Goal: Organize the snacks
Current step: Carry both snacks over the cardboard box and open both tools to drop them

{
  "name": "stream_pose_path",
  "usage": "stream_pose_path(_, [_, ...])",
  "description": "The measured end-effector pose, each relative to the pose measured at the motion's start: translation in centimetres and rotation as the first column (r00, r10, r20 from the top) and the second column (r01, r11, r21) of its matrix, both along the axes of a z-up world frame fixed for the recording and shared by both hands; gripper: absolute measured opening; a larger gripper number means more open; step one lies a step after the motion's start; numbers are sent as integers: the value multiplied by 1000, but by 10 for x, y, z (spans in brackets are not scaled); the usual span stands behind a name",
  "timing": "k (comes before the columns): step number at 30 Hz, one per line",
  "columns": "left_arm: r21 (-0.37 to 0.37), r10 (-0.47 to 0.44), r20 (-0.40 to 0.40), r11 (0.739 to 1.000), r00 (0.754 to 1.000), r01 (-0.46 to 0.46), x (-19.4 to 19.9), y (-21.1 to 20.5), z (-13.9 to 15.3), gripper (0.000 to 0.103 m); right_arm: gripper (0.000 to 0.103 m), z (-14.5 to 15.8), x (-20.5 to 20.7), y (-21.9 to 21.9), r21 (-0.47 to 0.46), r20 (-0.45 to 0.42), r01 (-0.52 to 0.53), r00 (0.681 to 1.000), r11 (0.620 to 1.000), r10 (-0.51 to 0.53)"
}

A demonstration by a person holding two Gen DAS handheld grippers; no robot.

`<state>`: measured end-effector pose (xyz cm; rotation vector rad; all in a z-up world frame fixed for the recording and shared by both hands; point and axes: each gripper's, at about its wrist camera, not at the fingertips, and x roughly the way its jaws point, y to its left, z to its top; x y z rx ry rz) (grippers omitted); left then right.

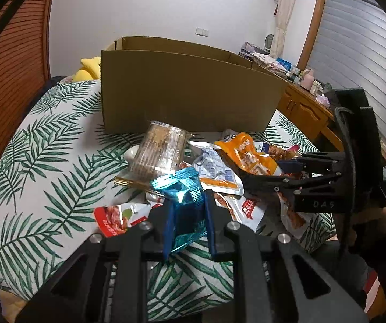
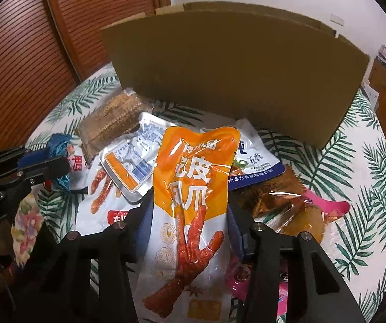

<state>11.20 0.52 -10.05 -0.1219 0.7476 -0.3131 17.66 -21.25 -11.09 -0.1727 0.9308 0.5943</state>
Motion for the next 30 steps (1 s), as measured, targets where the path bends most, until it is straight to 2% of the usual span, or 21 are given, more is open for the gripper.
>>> stream_pose_path(11, [-7, 11, 44, 1000, 999, -10, -4, -1, 12, 17, 47, 22, -11, -9, 54, 79, 11, 997, 998, -15])
stream_pose_path(18, [-31, 6, 106, 1000, 994, -3, 1, 2, 41, 17, 47, 53, -22, -13, 71, 157, 5, 987, 997, -16])
stream_pose_path(24, [-34, -30, 145, 999, 989, 35, 26, 2, 75, 17, 48, 93, -18, -16, 98, 209, 6, 978, 995, -27])
stream_pose_path(30, [-26, -54, 193, 998, 980, 60, 56, 3, 109, 17, 49, 134, 2, -10, 103, 264, 1, 964, 995, -28])
